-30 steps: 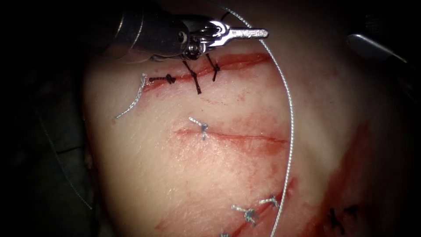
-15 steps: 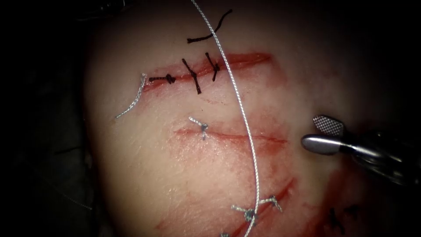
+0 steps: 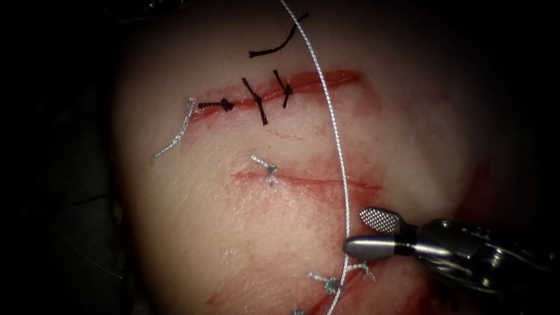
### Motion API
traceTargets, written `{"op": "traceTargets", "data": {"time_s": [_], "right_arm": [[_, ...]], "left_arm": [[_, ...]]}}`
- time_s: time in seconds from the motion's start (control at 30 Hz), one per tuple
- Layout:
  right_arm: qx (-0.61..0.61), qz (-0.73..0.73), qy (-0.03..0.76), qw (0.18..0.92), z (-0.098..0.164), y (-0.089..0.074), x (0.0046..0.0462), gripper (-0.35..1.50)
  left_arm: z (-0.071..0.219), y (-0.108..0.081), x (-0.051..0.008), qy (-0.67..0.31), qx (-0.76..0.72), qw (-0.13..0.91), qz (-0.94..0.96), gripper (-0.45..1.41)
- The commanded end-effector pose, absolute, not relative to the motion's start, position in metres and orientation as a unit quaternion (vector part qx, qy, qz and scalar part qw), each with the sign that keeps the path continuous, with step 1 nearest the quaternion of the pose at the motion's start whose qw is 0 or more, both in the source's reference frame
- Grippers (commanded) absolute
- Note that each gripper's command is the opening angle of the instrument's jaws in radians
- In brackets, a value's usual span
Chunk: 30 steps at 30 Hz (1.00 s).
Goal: Wound Closure
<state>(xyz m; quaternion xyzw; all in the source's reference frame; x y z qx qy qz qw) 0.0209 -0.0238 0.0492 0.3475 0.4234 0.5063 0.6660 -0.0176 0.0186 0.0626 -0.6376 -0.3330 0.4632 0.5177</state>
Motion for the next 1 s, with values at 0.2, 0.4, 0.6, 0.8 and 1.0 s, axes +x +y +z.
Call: {"op": "traceTargets", "data": {"time_s": [0.2, 0.4, 0.6, 0.8, 1.0], "right_arm": [[0.344, 0.510, 0.424, 0.665, 0.050, -0.024, 0.0229, 1.16], [0.341, 0.515, 0.426, 0.661, 0.050, -0.023, 0.0239, -0.28], [0.326, 0.535, 0.432, 0.649, 0.049, -0.022, 0.0237, -0.35], [0.273, 0.556, 0.490, 0.614, 0.049, -0.016, 0.0241, -0.35], [0.185, 0.580, 0.564, 0.558, 0.051, -0.007, 0.0248, -0.35]], "left_arm": [[0.063, 0.019, -0.0188, -0.341, -0.647, 0.516, 0.446, -0.45], [0.063, 0.019, -0.0188, -0.346, -0.646, 0.518, 0.442, -0.45], [0.063, 0.018, -0.0191, -0.362, -0.636, 0.532, 0.426, -0.08], [0.062, 0.015, -0.0190, -0.400, -0.619, 0.515, 0.438, 1.01], [0.062, 0.009, -0.0188, -0.408, -0.548, 0.537, 0.494, 1.01]]}}
